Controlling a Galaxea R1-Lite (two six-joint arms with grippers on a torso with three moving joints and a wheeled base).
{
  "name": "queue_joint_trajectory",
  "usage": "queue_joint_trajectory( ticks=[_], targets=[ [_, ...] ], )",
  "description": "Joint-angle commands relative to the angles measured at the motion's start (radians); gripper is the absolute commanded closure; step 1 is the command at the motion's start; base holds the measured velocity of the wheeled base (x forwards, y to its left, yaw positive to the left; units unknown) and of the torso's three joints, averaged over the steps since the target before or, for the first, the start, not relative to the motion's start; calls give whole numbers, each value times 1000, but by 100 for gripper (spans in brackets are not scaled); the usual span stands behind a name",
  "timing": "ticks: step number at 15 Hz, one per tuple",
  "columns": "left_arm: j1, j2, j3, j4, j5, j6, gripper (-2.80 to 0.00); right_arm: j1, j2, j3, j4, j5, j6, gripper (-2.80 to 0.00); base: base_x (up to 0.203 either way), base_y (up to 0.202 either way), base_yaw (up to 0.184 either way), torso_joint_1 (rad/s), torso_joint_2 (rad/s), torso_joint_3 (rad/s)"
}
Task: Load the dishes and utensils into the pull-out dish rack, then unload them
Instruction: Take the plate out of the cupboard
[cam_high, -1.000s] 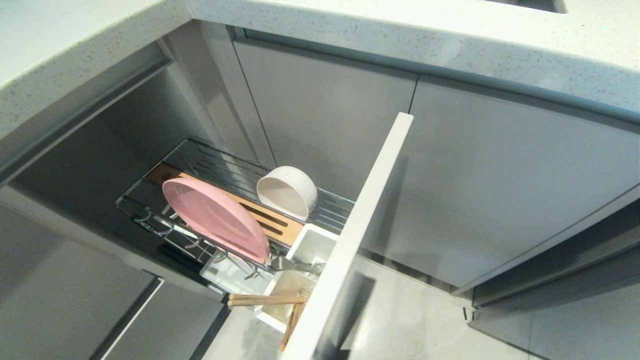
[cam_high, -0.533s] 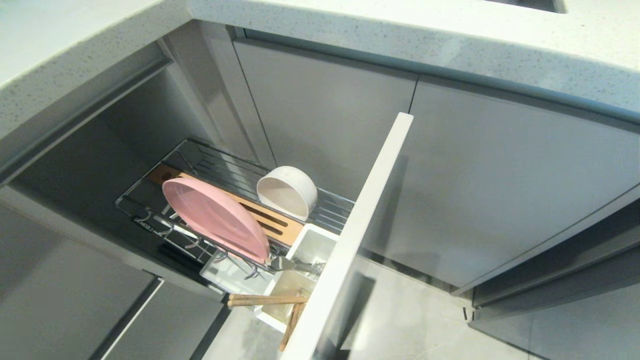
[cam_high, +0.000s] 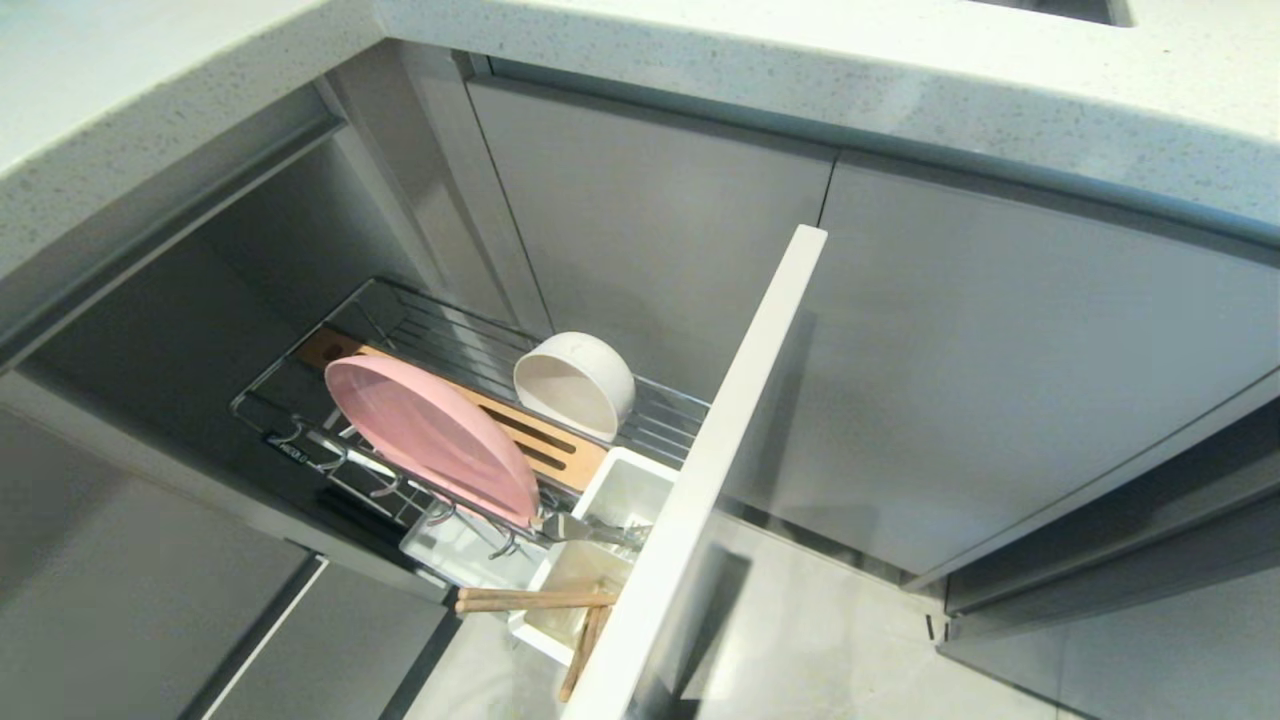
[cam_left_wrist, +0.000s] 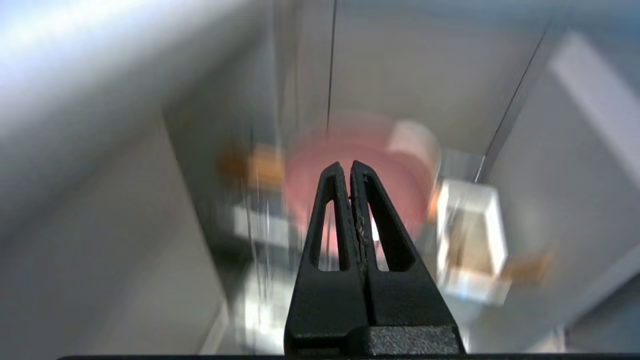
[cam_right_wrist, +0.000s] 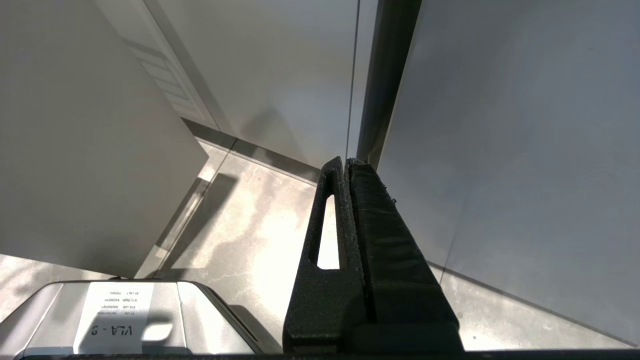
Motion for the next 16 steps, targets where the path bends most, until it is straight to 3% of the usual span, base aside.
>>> queue_joint_trajectory(
  ticks=[1, 5, 7, 8, 9, 10, 14, 16],
  targets=[
    [-1, 156, -272, 46, -13, 1, 0, 1, 1, 2, 0, 0, 0, 0, 0, 0, 0, 0, 0, 0],
    [15, 517, -707, 99, 1, -27, 0, 1, 1, 2, 0, 0, 0, 0, 0, 0, 0, 0, 0, 0],
    [6, 665, -907, 128, 55, -142, 0, 1, 1, 2, 0, 0, 0, 0, 0, 0, 0, 0, 0, 0],
    [-16, 724, -981, 152, 103, -237, 0, 1, 1, 2, 0, 0, 0, 0, 0, 0, 0, 0, 0, 0],
    [-71, 760, -1021, 174, 152, -348, 0, 1, 1, 2, 0, 0, 0, 0, 0, 0, 0, 0, 0, 0],
    [-138, 789, -1045, 185, 185, -407, 0, 1, 1, 2, 0, 0, 0, 0, 0, 0, 0, 0, 0, 0],
    [-474, 875, -1084, 233, 381, -534, 0, 1, 1, 2, 0, 0, 0, 0, 0, 0, 0, 0, 0, 0],
    [-634, 917, -1085, 288, 446, -617, 0, 1, 1, 2, 0, 0, 0, 0, 0, 0, 0, 0, 0, 0]
  ],
)
